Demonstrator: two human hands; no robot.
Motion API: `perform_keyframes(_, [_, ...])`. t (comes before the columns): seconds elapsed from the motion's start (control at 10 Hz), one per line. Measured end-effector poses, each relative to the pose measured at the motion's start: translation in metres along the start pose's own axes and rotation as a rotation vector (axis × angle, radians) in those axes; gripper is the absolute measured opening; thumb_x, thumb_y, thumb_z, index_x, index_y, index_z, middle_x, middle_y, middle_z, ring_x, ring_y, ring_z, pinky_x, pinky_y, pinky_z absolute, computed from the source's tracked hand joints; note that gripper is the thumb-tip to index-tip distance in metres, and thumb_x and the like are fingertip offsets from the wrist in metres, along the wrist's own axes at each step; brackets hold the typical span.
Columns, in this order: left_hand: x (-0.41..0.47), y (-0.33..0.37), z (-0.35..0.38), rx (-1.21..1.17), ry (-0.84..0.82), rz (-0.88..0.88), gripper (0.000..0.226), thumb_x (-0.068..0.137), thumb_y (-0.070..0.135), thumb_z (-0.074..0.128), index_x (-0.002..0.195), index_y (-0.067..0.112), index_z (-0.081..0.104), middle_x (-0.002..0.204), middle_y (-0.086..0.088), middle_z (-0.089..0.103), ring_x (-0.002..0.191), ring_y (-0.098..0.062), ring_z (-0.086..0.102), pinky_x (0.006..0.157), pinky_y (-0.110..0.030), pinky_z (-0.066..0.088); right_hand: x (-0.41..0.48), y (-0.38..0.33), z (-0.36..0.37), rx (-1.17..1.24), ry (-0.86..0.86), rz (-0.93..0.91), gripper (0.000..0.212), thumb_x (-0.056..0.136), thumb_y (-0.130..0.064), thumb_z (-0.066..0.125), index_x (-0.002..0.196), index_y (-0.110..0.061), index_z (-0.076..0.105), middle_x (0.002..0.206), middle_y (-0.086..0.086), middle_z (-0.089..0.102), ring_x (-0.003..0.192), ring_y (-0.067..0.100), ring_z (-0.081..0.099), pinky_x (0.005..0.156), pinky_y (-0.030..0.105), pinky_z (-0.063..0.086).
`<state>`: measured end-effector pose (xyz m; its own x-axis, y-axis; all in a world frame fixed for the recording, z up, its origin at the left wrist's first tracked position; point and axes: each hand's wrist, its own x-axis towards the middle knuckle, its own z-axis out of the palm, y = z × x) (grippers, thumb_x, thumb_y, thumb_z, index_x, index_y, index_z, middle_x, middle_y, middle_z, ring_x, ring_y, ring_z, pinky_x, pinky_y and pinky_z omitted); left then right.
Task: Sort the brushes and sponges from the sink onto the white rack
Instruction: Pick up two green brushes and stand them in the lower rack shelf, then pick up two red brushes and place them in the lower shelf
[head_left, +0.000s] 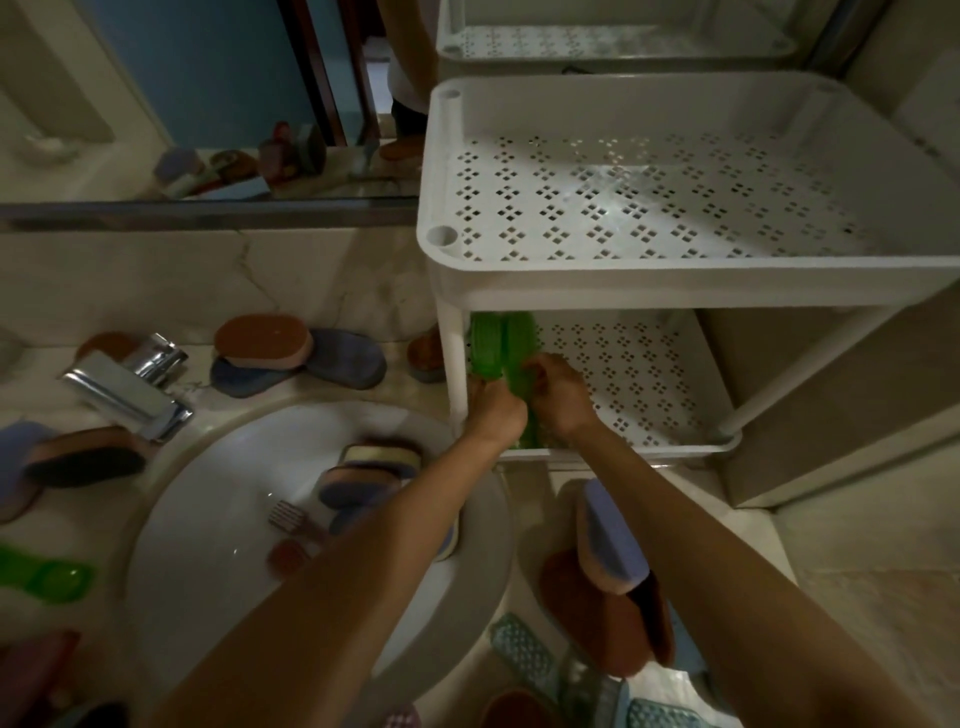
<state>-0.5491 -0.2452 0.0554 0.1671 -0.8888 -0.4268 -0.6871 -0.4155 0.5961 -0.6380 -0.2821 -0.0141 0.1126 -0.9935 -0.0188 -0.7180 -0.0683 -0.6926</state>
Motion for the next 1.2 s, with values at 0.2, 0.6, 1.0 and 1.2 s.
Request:
perform_keyframes(0.2, [-0.008,-0.005,0.001,-0.179,0.013,-0.011,0.037,0.096,0.0,0.032,0.129,-0.011,0.043,0.139,-0.028,0.041,0.13,-0.036,0.039,0.103,-0.035,0.033,-0.001,0.001,0.001,-0.062,-0.012,-0.021,0.034,0.079,0.009,0.056,0.112,0.004,0.059,0.113,0.026,0.057,0.099,0.036,0.057,0.077,0.029,0.039])
perform_keyframes(0.6, [-0.063,-0.055,-0.021,-0.448,0.115,-0.055,0.024,0.093,0.004,0.046,0.103,0.002,0.067,0.114,-0.018,0.065,0.11,-0.03,0.058,0.093,-0.029,0.044,-0.088,-0.037,-0.021,-0.134,0.314,-0.328,0.03,0.074,0.0,0.046,0.099,0.004,0.062,0.099,0.024,0.062,0.086,0.038,0.063,0.069,0.036,0.053])
perform_keyframes(1.0, [-0.116,-0.217,-0.067,-0.556,0.188,-0.436,0.031,0.091,0.001,0.047,0.118,-0.009,0.058,0.124,-0.026,0.06,0.116,-0.038,0.057,0.071,-0.026,0.051,-0.166,-0.114,0.113,-0.031,-0.488,-0.164,0.026,0.092,-0.015,0.042,0.074,-0.005,0.058,0.099,0.026,0.066,0.094,0.036,0.061,0.068,0.031,0.033])
perform_keyframes(1.2, [-0.1,-0.28,-0.091,-0.507,0.186,-0.545,0.031,0.093,0.006,0.044,0.117,-0.008,0.059,0.123,-0.026,0.06,0.116,-0.038,0.057,0.092,-0.038,0.049,-0.156,-0.113,0.194,-0.245,-0.846,-0.102,0.038,0.091,-0.006,0.046,0.053,-0.005,0.044,0.059,0.013,0.048,0.06,0.026,0.045,0.053,0.029,0.029])
